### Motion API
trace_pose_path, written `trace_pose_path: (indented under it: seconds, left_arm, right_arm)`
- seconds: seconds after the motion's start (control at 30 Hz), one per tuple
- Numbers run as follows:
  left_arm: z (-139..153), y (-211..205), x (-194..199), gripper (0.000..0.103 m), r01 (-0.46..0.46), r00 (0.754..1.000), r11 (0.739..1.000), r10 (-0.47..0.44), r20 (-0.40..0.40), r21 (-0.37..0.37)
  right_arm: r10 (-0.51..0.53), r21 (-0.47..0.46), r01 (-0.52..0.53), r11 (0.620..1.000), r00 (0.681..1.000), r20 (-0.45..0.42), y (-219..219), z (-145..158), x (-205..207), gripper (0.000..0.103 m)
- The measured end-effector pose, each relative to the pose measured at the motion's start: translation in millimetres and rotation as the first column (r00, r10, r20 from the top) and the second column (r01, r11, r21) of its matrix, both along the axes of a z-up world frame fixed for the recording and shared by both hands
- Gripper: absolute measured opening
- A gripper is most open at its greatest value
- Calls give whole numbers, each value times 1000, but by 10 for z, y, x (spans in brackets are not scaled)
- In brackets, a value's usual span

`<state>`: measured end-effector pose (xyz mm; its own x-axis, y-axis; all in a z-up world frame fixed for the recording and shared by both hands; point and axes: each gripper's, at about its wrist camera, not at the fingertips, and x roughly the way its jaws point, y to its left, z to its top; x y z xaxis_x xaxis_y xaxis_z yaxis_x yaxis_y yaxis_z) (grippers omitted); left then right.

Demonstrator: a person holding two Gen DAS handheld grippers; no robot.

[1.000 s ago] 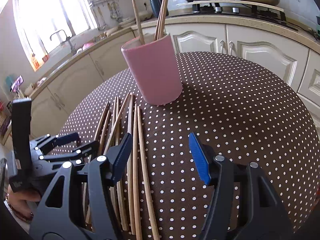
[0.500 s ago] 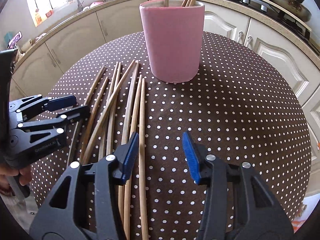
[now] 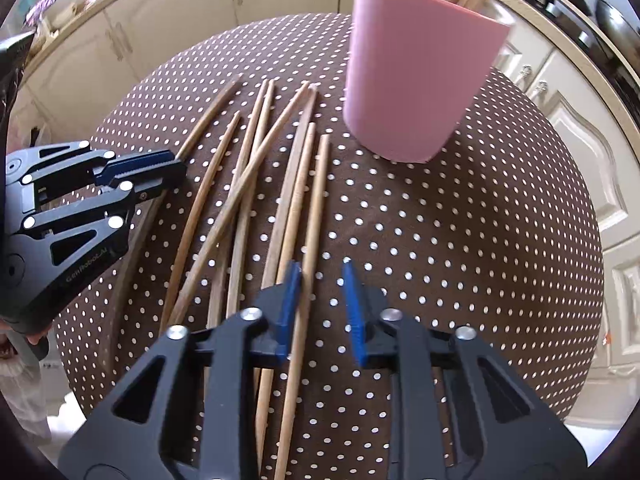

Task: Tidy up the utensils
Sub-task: 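Close the left gripper on a chopstick while the right gripper grasps another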

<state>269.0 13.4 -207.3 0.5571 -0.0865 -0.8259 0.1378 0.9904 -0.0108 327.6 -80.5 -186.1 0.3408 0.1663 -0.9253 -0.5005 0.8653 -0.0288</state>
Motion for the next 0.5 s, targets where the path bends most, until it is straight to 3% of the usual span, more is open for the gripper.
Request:
trace_pose_path:
  seconds: [0.2,0.5]
  left_arm:
    - [-11,77,44,6,-1,1000,999,0,-17,-35]
    - [-1,51,91,6,13,998,1000,-14,-55,-14]
  right_arm:
    - [14,-25,-16,1000,998,-65,116,-6,162,8]
    - [-14,69,25,997,989,-149,-175,-21,512,6]
